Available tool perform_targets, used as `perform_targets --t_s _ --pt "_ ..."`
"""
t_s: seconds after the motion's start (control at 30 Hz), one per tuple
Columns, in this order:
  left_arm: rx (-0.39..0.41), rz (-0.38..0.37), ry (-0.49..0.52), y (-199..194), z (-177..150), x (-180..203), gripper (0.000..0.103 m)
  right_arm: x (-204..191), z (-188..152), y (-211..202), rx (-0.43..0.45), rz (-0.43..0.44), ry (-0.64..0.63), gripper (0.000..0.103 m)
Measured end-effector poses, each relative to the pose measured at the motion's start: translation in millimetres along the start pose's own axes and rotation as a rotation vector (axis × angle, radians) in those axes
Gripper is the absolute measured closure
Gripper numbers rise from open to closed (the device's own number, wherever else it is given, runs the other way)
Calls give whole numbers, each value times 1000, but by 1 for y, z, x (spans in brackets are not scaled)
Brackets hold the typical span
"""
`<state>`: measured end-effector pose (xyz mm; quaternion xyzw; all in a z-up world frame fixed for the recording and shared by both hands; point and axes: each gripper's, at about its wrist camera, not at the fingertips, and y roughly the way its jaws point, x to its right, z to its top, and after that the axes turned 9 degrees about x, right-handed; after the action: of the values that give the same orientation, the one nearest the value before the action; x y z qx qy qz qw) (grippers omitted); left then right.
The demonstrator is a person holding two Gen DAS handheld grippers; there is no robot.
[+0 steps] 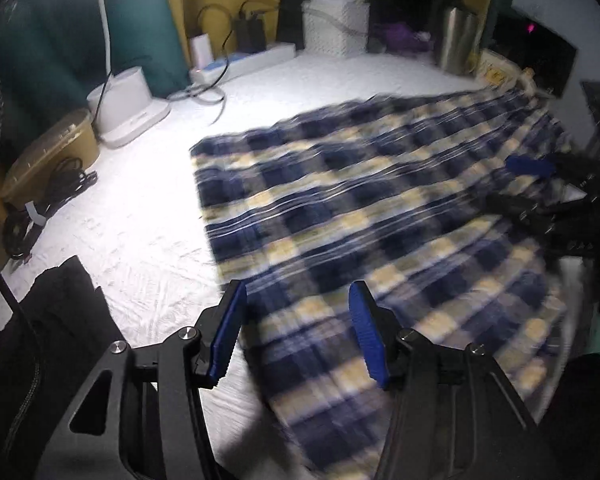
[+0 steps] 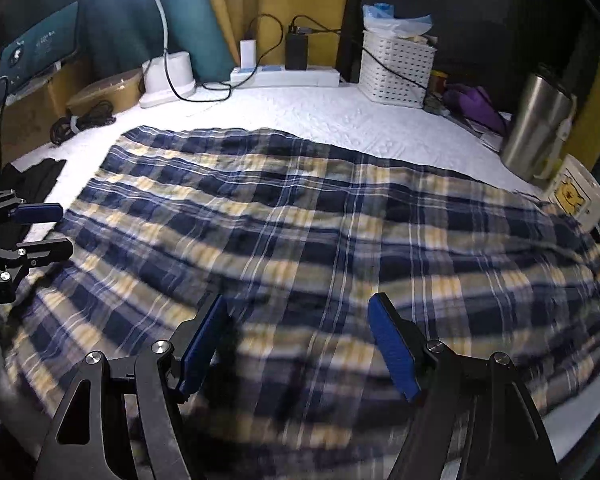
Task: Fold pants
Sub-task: 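Open the left tool and hold both tools above the flattened garment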
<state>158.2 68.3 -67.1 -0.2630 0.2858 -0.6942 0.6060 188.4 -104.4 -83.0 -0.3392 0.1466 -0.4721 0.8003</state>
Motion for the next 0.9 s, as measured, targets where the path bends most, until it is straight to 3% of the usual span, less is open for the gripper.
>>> perform_targets --t_s 0.13,0.27,0.53,0.9 --pt "54 -64 8 -19 -2 23 50 -10 -8 -14 10 6 0 28" --pt "45 -88 13 -19 -9 38 50 -17 -15 -23 16 16 1 29" --pt "-11 -76 1 -9 -35 51 50 -21 -35 -21 -5 31 4 29" --pt "21 -38 34 -21 -49 53 49 -12 -51 -33 32 39 -9 28"
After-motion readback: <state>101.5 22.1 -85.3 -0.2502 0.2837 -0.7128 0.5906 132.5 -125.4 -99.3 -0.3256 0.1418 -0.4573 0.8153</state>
